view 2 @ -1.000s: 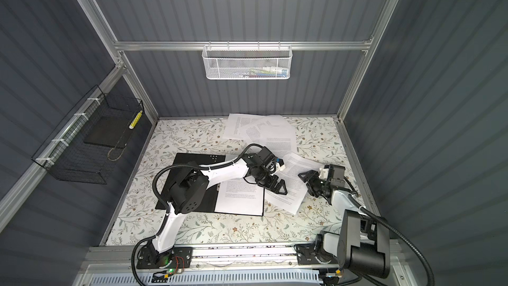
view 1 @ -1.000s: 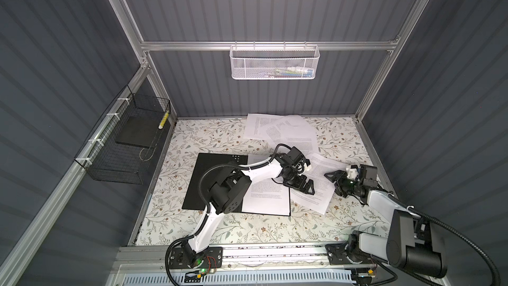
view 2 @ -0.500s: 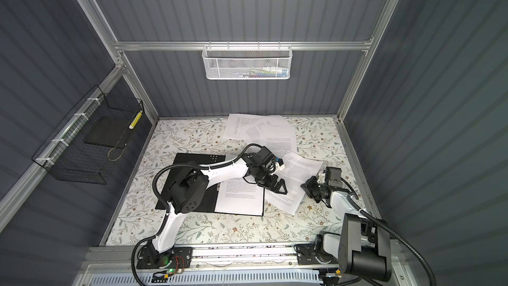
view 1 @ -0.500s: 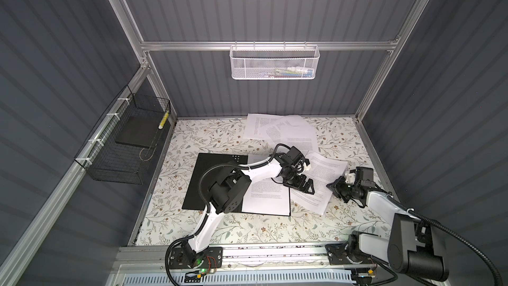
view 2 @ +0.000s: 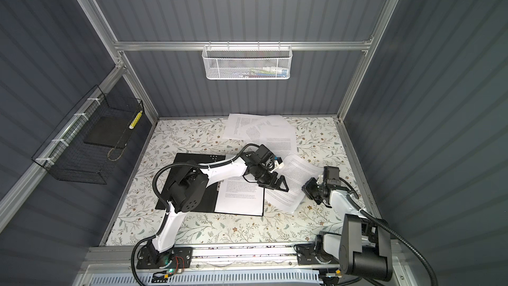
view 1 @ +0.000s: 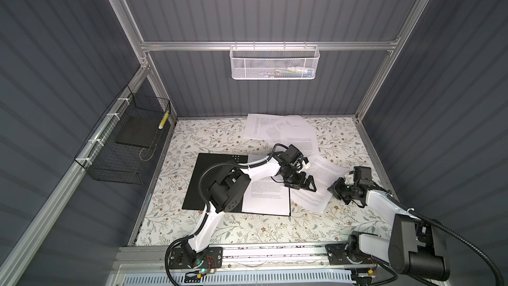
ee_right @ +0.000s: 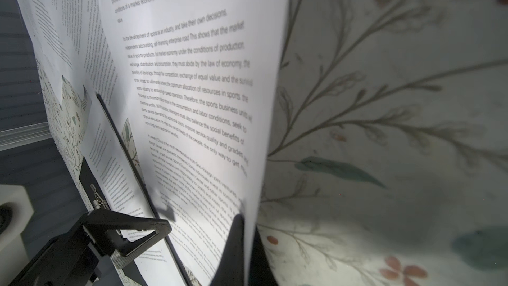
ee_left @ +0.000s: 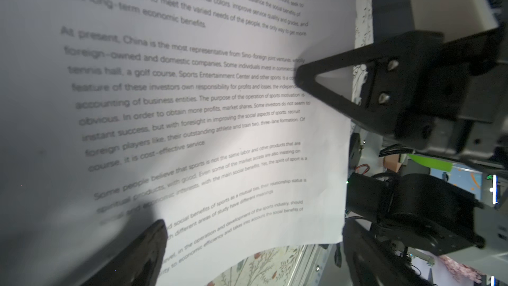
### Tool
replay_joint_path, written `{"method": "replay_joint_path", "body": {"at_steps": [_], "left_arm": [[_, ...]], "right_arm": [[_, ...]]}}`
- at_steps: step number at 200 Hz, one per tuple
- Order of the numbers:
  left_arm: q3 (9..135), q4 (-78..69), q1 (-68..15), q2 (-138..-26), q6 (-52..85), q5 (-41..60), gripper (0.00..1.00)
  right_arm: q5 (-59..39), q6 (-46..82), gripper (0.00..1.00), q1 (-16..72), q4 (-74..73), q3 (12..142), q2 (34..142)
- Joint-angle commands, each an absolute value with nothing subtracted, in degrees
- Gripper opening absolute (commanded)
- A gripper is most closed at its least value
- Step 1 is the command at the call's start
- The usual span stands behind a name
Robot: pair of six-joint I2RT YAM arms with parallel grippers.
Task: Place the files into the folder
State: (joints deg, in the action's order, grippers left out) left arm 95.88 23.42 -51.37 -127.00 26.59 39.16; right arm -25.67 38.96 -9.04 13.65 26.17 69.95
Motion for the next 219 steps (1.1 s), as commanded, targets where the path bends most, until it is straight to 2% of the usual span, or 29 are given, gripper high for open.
{"method": "replay_joint_path", "body": {"at_steps": [1, 36, 70, 90, 127, 149, 182, 219], "left_arm": [[95.0, 15.9, -51.1, -119.5, 32.7, 44.8, 1.0], [89.6, 11.8, -50.8, -105.7, 32.5, 38.2, 1.0], [77.4, 15.9, -49.8, -89.2, 24.5, 23.9, 1.0], [71.0, 19.1, -49.7, -77.8, 17.2, 12.6, 1.0], [57.8, 15.2, -49.7, -61.0, 8.8, -3.2, 1.0], [55.4, 18.7, -49.7, -57.5, 9.7, -13.5, 1.0], [54.5, 26.6, -49.7, -58.1, 12.5, -21.6, 1.0], [52.1, 26.3, -49.7, -58.7, 10.5, -22.6, 1.0]], "right_arm": [[-25.8, 37.2, 0.0, -8.6, 16.7, 28.6, 67.9], [-24.2, 34.8, 0.0, -8.2, 22.7, 32.7, 62.7], [-22.8, 30.9, 0.0, -5.8, 31.0, 39.9, 60.0], [-16.2, 28.1, 0.0, 0.0, 36.6, 46.6, 60.8], [-8.1, 27.9, 0.0, 11.5, 42.1, 59.8, 67.3], [-4.2, 28.5, 0.0, 18.5, 43.2, 67.7, 70.9], [-6.7, 30.5, 0.0, 28.8, 41.5, 77.3, 78.3], [-18.3, 37.5, 0.0, 35.9, 28.6, 78.1, 82.3]]}}
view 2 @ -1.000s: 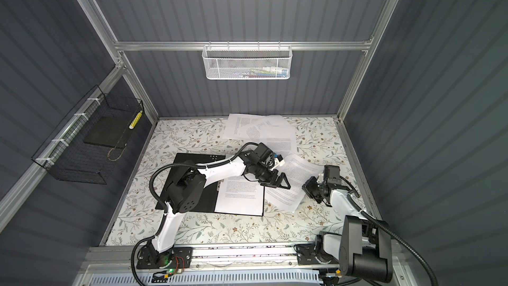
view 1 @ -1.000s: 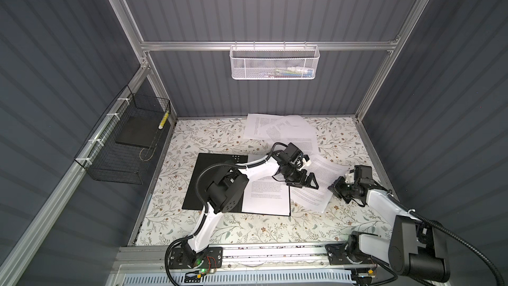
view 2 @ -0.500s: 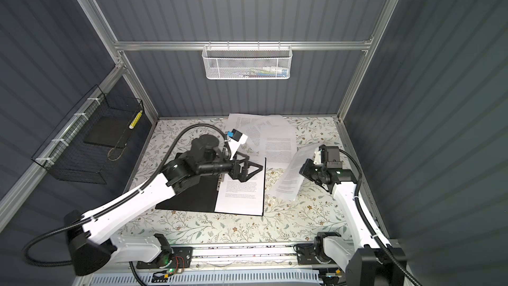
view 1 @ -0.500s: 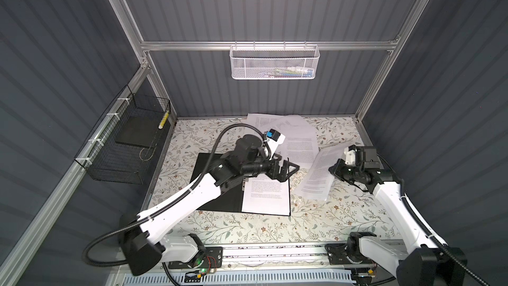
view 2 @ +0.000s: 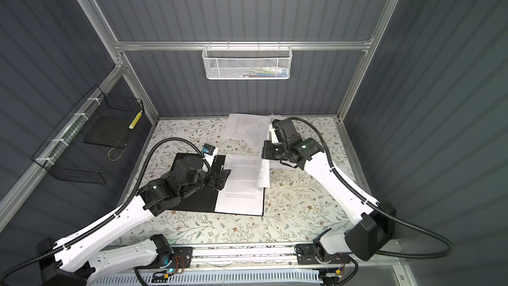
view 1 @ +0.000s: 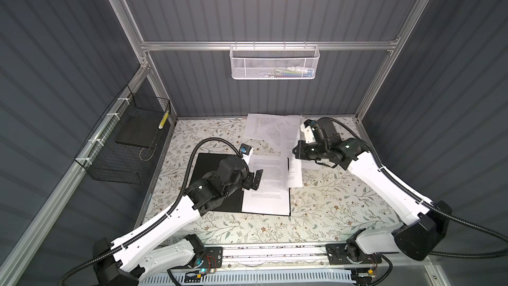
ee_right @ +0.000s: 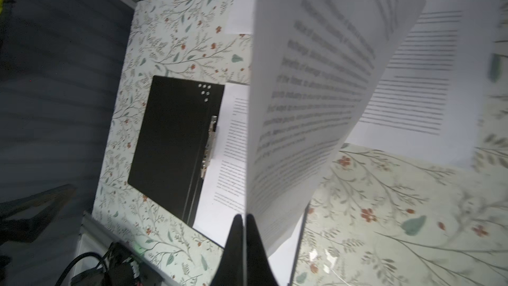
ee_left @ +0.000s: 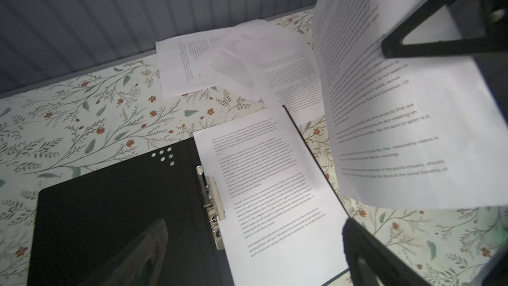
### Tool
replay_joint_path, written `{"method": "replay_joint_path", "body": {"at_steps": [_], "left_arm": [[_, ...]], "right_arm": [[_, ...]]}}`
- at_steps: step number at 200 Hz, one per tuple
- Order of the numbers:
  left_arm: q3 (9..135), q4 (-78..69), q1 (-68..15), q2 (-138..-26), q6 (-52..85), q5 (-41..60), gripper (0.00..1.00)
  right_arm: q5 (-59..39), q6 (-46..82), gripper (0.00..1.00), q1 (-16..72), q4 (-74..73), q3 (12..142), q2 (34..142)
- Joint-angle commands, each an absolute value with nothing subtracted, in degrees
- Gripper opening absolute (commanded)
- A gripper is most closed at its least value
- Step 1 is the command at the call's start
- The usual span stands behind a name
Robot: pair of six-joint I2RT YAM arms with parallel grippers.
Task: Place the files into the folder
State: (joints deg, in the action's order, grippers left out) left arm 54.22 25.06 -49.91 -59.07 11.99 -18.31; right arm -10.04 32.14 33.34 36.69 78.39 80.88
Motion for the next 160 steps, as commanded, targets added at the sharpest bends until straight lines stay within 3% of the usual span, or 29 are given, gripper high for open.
{"method": "replay_joint_path", "body": {"at_steps": [1, 43, 67, 160], "left_arm": [[52.0, 26.0, -49.7, -58.7, 10.4, -22.6, 1.0], [51.3, 23.4, -49.6, -58.3, 9.3, -19.3, 1.0], [51.6, 24.0, -49.6, -59.4, 9.3, -18.0, 1.0], [52.0, 24.7, -49.4, -62.5, 9.5, -13.7, 1.0]], "right_arm": [[-18.5, 37.8, 0.0, 35.9, 28.0, 78.0, 82.3], [-26.0, 42.9, 0.0, 30.4, 17.9, 65.7, 81.7], [-24.6, 42.2, 0.0, 27.6, 15.9, 55.6, 83.5], [-19.9, 47.3, 0.0, 32.2, 9.2, 46.8, 91.9]]}}
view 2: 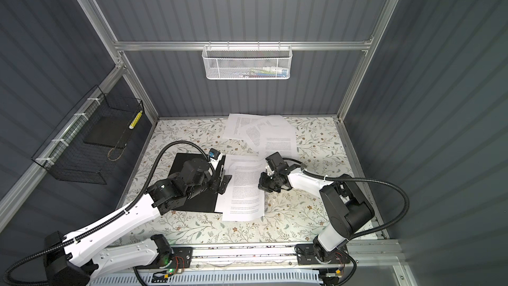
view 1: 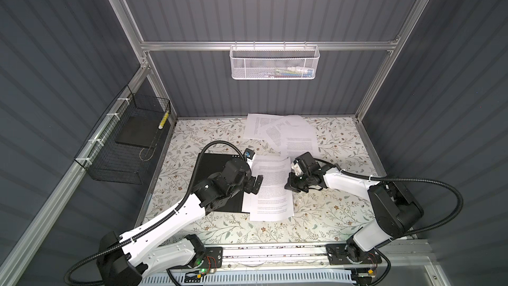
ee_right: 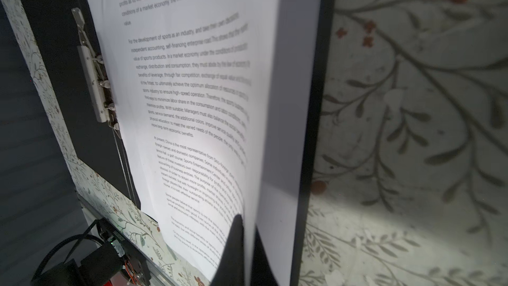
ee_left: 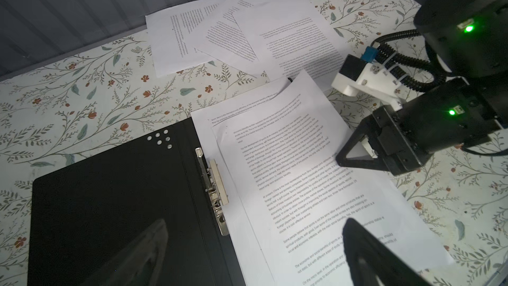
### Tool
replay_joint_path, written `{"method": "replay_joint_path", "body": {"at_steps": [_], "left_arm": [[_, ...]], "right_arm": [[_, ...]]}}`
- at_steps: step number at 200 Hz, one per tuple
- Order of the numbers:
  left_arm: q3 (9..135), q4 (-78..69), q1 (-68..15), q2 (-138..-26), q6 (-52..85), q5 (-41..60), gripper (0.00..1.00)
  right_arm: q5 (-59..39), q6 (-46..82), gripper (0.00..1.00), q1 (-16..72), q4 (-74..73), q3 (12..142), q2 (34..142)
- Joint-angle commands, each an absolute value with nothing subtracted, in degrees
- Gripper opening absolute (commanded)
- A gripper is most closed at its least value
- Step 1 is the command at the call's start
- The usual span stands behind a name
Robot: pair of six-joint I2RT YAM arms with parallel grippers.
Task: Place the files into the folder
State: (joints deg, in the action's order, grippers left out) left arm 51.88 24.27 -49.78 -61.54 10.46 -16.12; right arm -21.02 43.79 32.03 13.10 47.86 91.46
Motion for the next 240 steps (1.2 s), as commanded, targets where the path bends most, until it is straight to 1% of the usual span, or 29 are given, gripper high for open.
{"method": "replay_joint_path", "body": {"at_steps": [1, 23, 26, 33, 87, 88, 91, 114, 240], "left_arm": [[52.0, 24.7, -49.4, -62.6, 9.5, -13.7, 1.0], [52.6, 25.4, -49.3, -63.6, 9.4, -12.9, 1.0], [52.5, 25.4, -49.3, -63.7, 9.4, -12.8, 1.0], [52.5, 25.2, -49.4, -63.8, 9.4, -12.6, 1.0], [52.4, 25.1, -49.4, -64.1, 9.3, -12.0, 1.0], [52.4, 25.1, -49.4, -64.1, 9.3, -11.9, 1.0], [52.4, 25.1, -49.3, -64.1, 9.3, -11.9, 1.0], [52.4, 25.0, -49.3, -64.2, 9.2, -11.5, 1.0], [52.3, 24.8, -49.3, -64.5, 8.8, -10.7, 1.0]], "right_arm": [[-19.9, 47.3, 0.0, 32.3, 9.1, 46.8, 91.9], [-19.9, 47.6, 0.0, 32.4, 8.9, 47.7, 93.0], [-18.0, 47.6, 0.0, 32.4, 9.1, 47.9, 93.1], [-17.6, 47.7, 0.0, 32.4, 9.2, 48.4, 93.5], [-18.7, 47.7, 0.0, 32.5, 8.1, 51.1, 97.0], [-20.3, 47.6, 0.0, 32.6, 8.1, 51.3, 97.1], [-20.8, 47.5, 0.0, 32.6, 8.1, 51.5, 97.3], [-21.2, 46.7, 0.0, 32.8, 9.1, 53.1, 98.5], [-21.5, 45.4, 0.0, 33.8, 10.6, 54.6, 99.9]]}}
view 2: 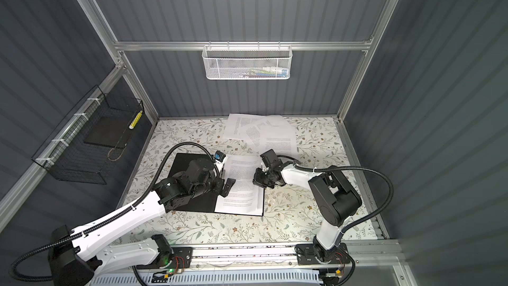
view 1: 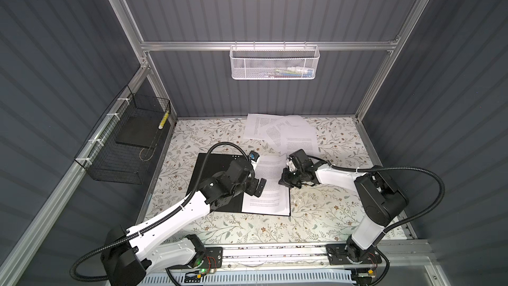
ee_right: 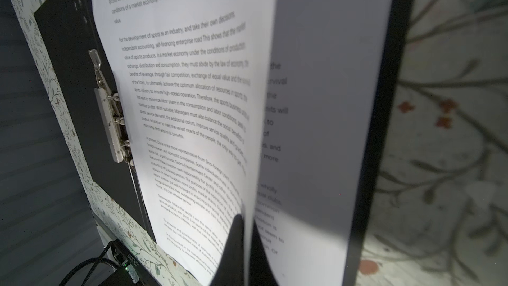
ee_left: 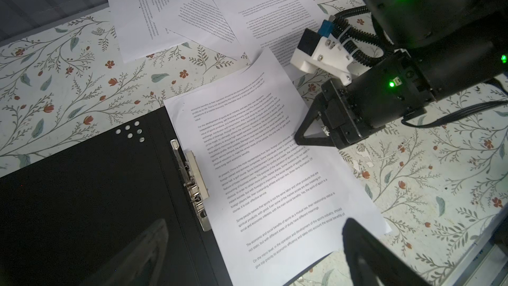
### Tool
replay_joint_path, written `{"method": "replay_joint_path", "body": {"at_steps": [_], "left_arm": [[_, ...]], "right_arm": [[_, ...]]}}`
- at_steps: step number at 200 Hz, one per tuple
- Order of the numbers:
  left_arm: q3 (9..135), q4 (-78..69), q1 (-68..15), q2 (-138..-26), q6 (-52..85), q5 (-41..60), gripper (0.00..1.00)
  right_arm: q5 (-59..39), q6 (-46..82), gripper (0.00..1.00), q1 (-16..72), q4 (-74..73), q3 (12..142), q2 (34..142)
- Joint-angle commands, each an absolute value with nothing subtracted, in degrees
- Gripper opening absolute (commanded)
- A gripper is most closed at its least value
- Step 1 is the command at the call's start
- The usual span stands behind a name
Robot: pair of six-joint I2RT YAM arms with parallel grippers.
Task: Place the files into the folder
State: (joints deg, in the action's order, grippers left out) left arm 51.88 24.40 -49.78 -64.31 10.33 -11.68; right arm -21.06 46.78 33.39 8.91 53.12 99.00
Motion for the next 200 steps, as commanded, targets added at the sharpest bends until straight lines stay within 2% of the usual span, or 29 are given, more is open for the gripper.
{"method": "replay_joint_path", "body": {"at_steps": [1, 200], "left_arm": [[52.2, 24.8, -49.3, -64.5, 8.9, -10.7, 1.0], [52.3, 24.8, -49.3, -64.8, 8.8, -10.1, 1.0]], "right_arm": [[-21.5, 45.4, 0.0, 33.8, 10.7, 54.6, 99.9], [-21.8, 44.9, 0.0, 34.4, 11.4, 55.5, 100.6]]}}
